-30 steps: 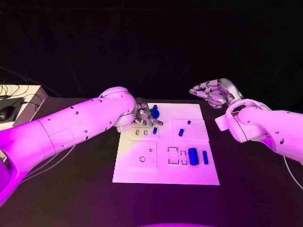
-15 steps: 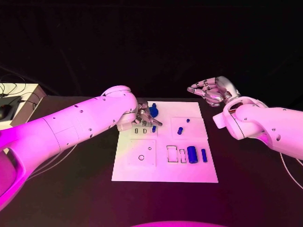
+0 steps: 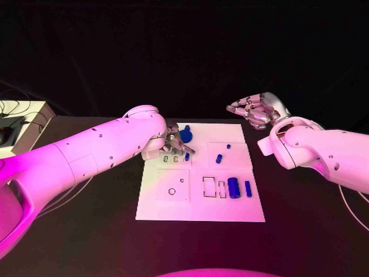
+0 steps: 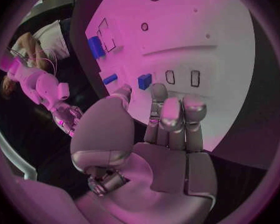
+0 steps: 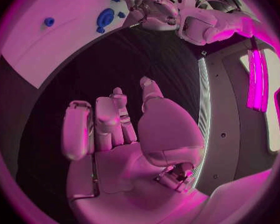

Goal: Assemble the parts on the task board

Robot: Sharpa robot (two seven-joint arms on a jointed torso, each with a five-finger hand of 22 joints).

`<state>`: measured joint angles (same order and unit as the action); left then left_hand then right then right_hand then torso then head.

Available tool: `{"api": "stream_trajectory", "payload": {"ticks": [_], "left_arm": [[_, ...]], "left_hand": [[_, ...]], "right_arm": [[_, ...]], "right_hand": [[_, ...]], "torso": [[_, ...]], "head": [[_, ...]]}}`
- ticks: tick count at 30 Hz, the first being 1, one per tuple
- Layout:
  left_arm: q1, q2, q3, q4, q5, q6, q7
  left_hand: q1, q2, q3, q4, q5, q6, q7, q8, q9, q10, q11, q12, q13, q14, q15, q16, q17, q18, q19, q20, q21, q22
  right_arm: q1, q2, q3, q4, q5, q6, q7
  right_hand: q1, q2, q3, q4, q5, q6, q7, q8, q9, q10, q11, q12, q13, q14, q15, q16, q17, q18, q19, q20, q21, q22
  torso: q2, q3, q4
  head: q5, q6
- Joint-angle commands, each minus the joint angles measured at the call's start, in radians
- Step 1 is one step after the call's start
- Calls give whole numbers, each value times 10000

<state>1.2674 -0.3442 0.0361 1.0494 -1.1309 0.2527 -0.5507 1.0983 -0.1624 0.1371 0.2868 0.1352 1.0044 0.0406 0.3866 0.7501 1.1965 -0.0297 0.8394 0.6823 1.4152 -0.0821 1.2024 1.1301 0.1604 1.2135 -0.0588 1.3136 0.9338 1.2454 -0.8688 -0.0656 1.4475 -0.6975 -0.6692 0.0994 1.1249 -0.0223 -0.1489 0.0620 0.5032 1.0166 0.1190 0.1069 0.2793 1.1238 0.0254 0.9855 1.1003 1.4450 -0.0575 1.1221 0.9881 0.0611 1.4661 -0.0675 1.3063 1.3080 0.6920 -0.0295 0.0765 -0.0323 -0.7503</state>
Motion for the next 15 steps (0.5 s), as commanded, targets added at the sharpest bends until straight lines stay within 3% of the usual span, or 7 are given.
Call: {"api": "stream_trajectory", "payload": {"ticks": [1,6,15], "left_arm": [[15,21,-14,-55,211,76,119],[14,29,-35,-117,318,59,170],[-8,149,-90,-293,495,120,295]], "left_hand": [[-1,-44,50,28,45,34,-19,-26,15,-66,-24,60,-12,10,17,-53,-21,-203,29,10,-44,13],[-12,-47,41,29,41,32,-17,-30,19,-73,-21,60,-16,5,19,-60,-28,-202,26,13,-50,15],[0,1,54,28,41,23,-11,-45,48,-97,-15,78,-37,-14,27,-64,-41,-202,17,25,-72,58]], "right_arm": [[4,22,7,-5,-111,171,-8],[4,36,6,-10,-127,187,-16],[4,88,6,-12,-171,204,-31]], "right_hand": [[-130,-5,-80,-5,12,50,16,-55,19,-26,-18,-47,-3,-25,54,-31,13,38,843,14,-44,1928],[-130,-5,-80,-5,12,50,16,-55,19,-26,-18,-47,-3,-25,54,-31,13,38,843,14,-44,1928],[-133,2,-80,-10,25,64,11,-62,27,-16,-21,-37,4,-20,53,-26,27,36,844,12,-36,1930]], "torso": [[-3,0,0],[-6,-7,34],[-5,-28,29]], "head": [[-10,-17],[-40,-22],[-52,-31]]}}
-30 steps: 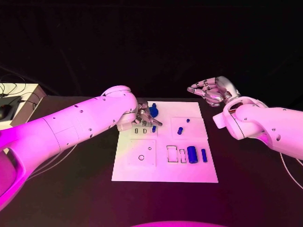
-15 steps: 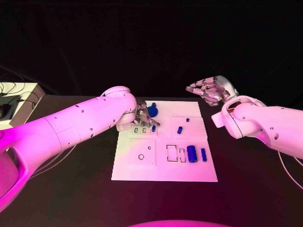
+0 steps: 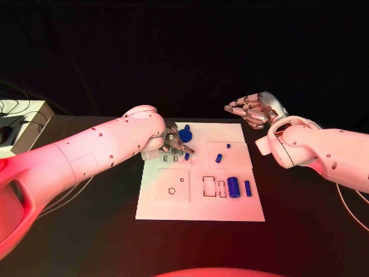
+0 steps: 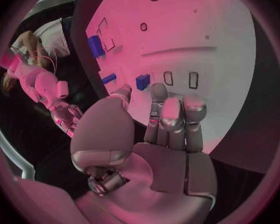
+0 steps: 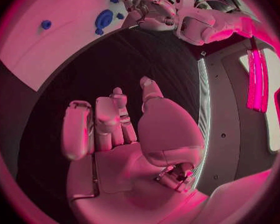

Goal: Assemble the parts on the task board

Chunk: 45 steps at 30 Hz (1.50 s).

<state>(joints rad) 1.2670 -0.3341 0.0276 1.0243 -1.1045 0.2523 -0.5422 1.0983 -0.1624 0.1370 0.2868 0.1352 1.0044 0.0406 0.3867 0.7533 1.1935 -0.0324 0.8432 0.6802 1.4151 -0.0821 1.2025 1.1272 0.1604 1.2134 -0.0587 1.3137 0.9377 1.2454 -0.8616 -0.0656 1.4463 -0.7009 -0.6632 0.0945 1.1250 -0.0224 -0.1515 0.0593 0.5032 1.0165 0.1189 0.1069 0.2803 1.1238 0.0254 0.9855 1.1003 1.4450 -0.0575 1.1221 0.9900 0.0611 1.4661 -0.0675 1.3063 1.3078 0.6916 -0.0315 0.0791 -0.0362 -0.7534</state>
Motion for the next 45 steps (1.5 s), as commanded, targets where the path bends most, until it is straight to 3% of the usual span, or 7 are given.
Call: {"api": "stream_trajectory", "payload": {"ticks": [1,10,19,28,39,45], "left_arm": [[-7,58,-12,-65,250,127,226],[-19,73,-42,-188,320,25,361],[-26,127,-61,-169,343,62,467],[-30,124,-78,-256,379,17,453],[-59,167,-115,-323,522,90,588],[-78,178,-146,-454,569,70,636]], "left_hand": [[0,1,55,28,41,23,-11,-45,16,-68,12,39,-16,-14,26,-64,-11,-201,18,25,-72,19],[222,172,154,-8,37,-26,14,-37,77,-143,31,74,-39,-71,43,-125,-98,-192,-53,35,-148,-9],[492,212,243,-47,23,-54,33,-20,127,-173,44,98,-80,-101,55,-135,-132,-195,-77,46,-187,27],[518,205,298,-55,14,-54,32,-12,151,-177,44,123,-112,-101,56,-118,-136,-193,-69,51,-206,73],[631,242,305,-102,8,-64,38,-10,173,-198,48,145,-147,-122,61,-124,-159,-197,-80,55,-241,117],[650,251,304,-112,7,-63,39,-9,176,-197,48,149,-151,-122,61,-121,-158,-195,-86,56,-250,113]], "right_arm": [[4,21,6,1,-140,148,14],[3,55,6,5,-180,170,-22],[3,80,6,16,-231,164,-52],[3,102,6,17,-285,123,-101],[3,108,6,37,-327,107,-130],[3,123,6,40,-335,111,-138]], "right_hand": [[-162,26,-61,27,20,66,13,-74,21,-13,-21,-36,3,-20,53,-30,11,35,844,11,-34,1932],[-216,51,-72,69,24,68,12,-76,23,-11,-21,-36,3,-20,52,-32,10,35,844,11,-36,1932],[-203,81,-75,68,40,85,6,-81,29,-2,-26,-34,5,-17,49,-36,12,39,844,9,-49,1928],[-206,80,-84,63,39,101,1,-78,32,15,-30,-22,12,-18,47,-40,10,37,843,8,-45,1929],[-181,106,-83,29,47,108,0,-87,34,18,-33,-29,10,-18,44,-42,13,33,845,4,-32,1932],[-181,106,-83,29,47,108,0,-87,34,18,-33,-29,10,-18,44,-42,13,33,845,4,-32,1932]], "torso": [[0,-11,3],[-12,-11,33],[-7,-14,16],[-12,-11,46],[7,-17,29],[-6,-13,49]], "head": [[-14,-4],[-43,-28],[-33,-39],[-82,-38],[-83,-80],[-105,-100]]}}
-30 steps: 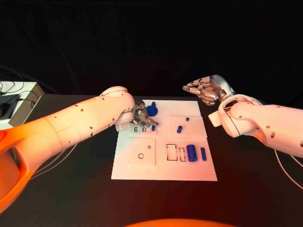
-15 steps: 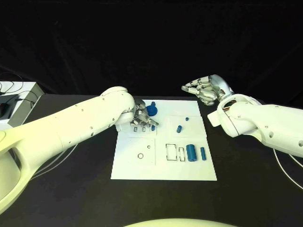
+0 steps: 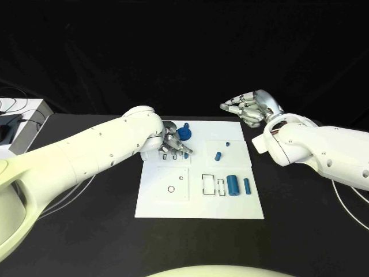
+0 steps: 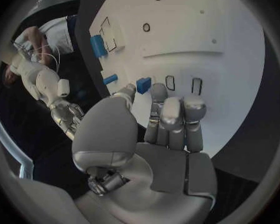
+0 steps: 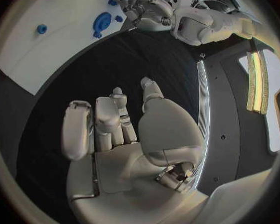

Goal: Assemble the parts on the task board

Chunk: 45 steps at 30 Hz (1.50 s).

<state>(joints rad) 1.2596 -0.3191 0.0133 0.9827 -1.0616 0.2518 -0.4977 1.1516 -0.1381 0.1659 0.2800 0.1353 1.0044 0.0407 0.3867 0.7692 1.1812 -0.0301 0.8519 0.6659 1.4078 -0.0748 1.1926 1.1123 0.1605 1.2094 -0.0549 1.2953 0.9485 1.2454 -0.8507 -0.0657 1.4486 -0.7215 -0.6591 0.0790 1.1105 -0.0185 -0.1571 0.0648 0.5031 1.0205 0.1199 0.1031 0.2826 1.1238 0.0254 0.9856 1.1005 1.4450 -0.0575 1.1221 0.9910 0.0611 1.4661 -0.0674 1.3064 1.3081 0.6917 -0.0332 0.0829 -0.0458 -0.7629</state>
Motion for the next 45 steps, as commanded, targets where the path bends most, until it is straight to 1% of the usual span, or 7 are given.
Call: {"api": "stream_trajectory", "payload": {"ticks": [1,8,21,26,28,33,45], "left_arm": [[-6,26,-7,-53,147,69,201],[-10,27,-27,-98,409,185,347],[-20,54,-69,-224,834,278,549],[-22,39,-78,-200,852,382,590],[-22,33,-82,-183,857,439,606],[-22,18,-91,-122,865,541,653],[-23,-40,-97,-63,814,460,671]], "left_hand": [[116,8,15,-44,6,-63,38,-9,17,-74,25,63,-9,-49,-11,-22,-10,-196,-46,18,-66,5],[245,103,22,-131,6,-74,15,91,99,-135,17,92,13,-80,-16,-51,-61,-196,-61,14,-124,44],[757,679,41,-645,-7,-119,6,22,-1,-206,16,-1,-13,-176,-19,-107,-140,-204,-137,20,-266,85],[1064,690,909,-883,18,-78,-10,-175,-192,-211,-10,-122,-72,-205,-30,-110,-142,-221,-157,3,-313,124],[919,488,1538,-998,12,-15,-12,-273,-277,-181,3,-171,-89,-214,-30,-99,-133,-231,-167,1,-350,158],[1042,485,2613,-1422,33,8,-17,-502,-406,-191,17,-312,-158,-252,-22,-77,-93,-251,-192,-19,-384,202],[493,435,4469,-2524,174,-116,62,-481,3,-107,-3,-462,-216,-234,-18,-3,13,-267,-178,-47,-427,368]], "right_arm": [[3,16,7,16,-130,71,16],[3,35,7,6,-136,85,1],[3,42,7,6,-156,104,-30],[3,45,7,16,-157,101,-30],[3,46,7,19,-158,98,-29],[3,44,7,23,-162,84,-22],[2,41,7,16,-168,78,2]], "right_hand": [[-35,67,-27,-26,47,68,-10,-48,10,18,-34,-29,8,-18,44,-42,3,34,845,4,-33,1930],[-43,101,-39,-59,45,82,-13,-57,13,29,-36,-25,17,-12,42,-36,13,33,845,1,-31,1930],[-47,122,-46,-75,45,95,-18,-58,16,46,-40,-12,31,-10,40,-27,26,29,846,0,-17,1934],[-47,122,-46,-75,45,95,-18,-58,16,46,-40,-12,31,-10,40,-27,26,29,846,0,-17,1934],[-57,147,-47,-73,56,97,-20,-62,15,63,-42,1,42,-8,38,-24,28,28,848,-2,-11,1935],[-57,147,-47,-73,56,97,-20,-62,15,63,-42,1,42,-8,38,-24,28,28,848,-2,-11,1935],[-52,160,-55,-91,68,98,-18,-71,13,73,-42,8,54,-9,37,-24,27,26,848,-4,-1,1937]], "torso": [[-10,4,9],[-2,-2,12],[-17,-10,29],[-15,-8,25],[-16,-8,22],[-14,-9,26],[-23,-5,32]], "head": [[-8,-5],[-31,-51],[-43,-107],[-37,-119],[-40,-119],[-35,-122],[-24,-125]]}}
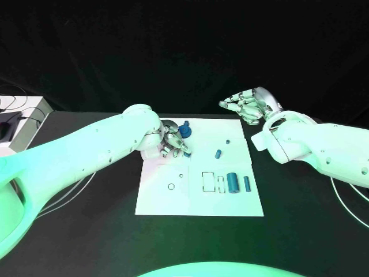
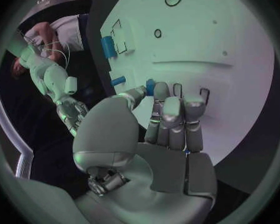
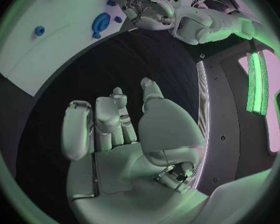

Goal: Assemble the parts on the task board

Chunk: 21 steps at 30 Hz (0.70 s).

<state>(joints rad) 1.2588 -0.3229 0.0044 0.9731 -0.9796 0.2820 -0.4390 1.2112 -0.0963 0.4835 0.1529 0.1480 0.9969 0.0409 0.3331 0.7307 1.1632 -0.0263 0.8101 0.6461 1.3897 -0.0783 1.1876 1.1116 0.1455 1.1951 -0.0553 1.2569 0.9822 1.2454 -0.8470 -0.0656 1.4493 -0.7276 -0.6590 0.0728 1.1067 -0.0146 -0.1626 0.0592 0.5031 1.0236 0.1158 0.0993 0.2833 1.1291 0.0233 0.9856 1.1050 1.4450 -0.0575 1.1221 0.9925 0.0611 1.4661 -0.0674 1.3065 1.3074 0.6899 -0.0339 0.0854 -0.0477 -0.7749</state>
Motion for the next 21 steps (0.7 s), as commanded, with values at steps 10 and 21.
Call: {"api": "stream_trajectory", "payload": {"ticks": [10,21], "left_arm": [[-17,-141,-9,256,419,-538,171],[10,-908,32,1104,1253,-1224,-227]], "left_hand": [[-359,-281,1733,-1698,1333,211,5,151,705,428,-142,-221,-115,196,-66,285,366,-229,242,-211,95,384],[-457,-535,904,-2249,4139,985,-134,-486,1090,1108,-327,-671,-3,420,-237,316,566,-387,616,-498,218,710]], "right_arm": [[0,3,6,-8,-107,69,83],[-2,-61,6,-47,-106,45,90]], "right_hand": [[-16,128,-6,-43,78,61,27,-46,1,23,-18,10,15,-12,39,-29,6,27,847,-2,-4,1942],[-21,137,-15,-55,122,63,31,-62,-6,22,-17,3,17,-13,41,-30,5,29,846,-1,-12,1940]], "torso": [[-12,-1,5],[-84,21,63]], "head": [[47,36],[103,-7]]}}
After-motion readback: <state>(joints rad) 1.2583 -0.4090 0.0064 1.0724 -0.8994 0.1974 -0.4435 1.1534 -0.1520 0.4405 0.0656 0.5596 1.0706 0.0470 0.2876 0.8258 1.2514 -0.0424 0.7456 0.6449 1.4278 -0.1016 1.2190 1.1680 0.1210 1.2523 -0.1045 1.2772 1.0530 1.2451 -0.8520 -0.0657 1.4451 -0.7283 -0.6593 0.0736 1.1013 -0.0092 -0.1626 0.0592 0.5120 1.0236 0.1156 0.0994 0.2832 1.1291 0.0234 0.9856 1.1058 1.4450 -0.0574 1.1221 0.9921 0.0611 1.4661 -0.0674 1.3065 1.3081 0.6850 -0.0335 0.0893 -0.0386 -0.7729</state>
